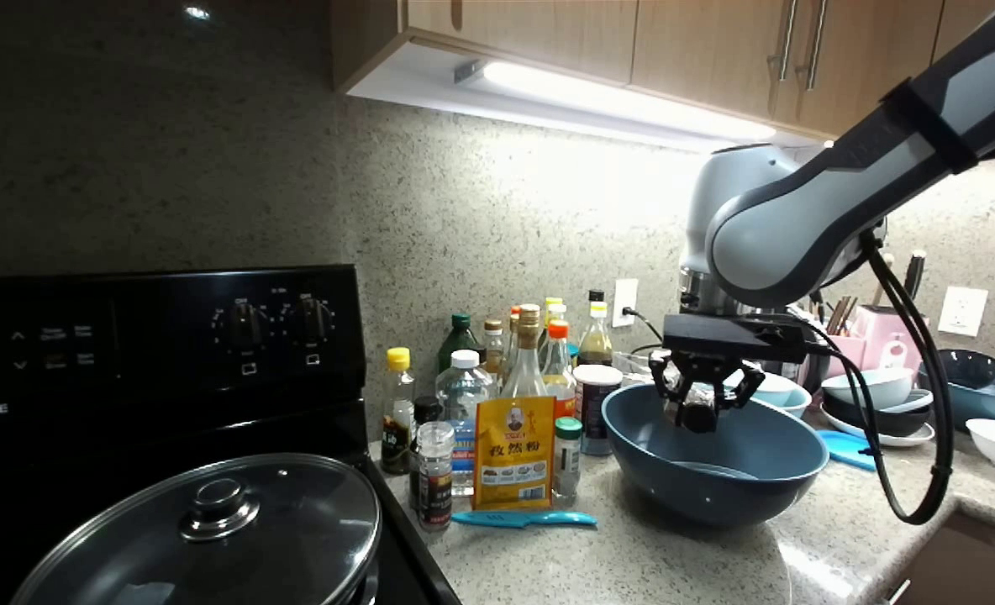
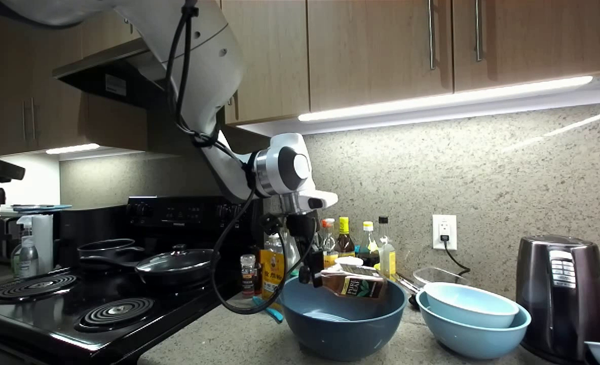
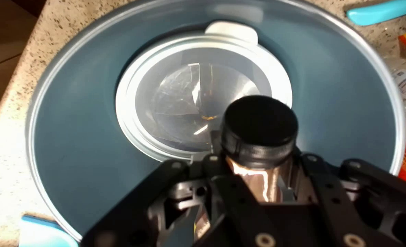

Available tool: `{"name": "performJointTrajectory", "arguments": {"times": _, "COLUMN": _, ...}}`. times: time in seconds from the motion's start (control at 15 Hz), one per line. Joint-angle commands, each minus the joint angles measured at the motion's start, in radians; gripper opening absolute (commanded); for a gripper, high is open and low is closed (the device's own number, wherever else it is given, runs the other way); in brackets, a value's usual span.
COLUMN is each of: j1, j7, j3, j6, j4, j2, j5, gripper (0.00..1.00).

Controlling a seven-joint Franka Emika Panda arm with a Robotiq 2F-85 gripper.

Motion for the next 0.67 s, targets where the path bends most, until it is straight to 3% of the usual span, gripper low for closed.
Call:
{"name": "performJointTrajectory", "arguments": {"times": 0.0, "j1": 0.02, "j7": 0.098, "j3": -0.005, "j6": 0.047, "j4": -0.06, "j2": -0.083, "j5": -0.098, "gripper": 0.15}}
{"name": "performJointTrajectory", "arguments": {"times": 0.6, "j1": 0.026, "j7": 0.093, "j3": 0.063, "j6": 0.027, "j4": -0.12, "j2": -0.142, "j5": -0.112, "gripper": 0.15}}
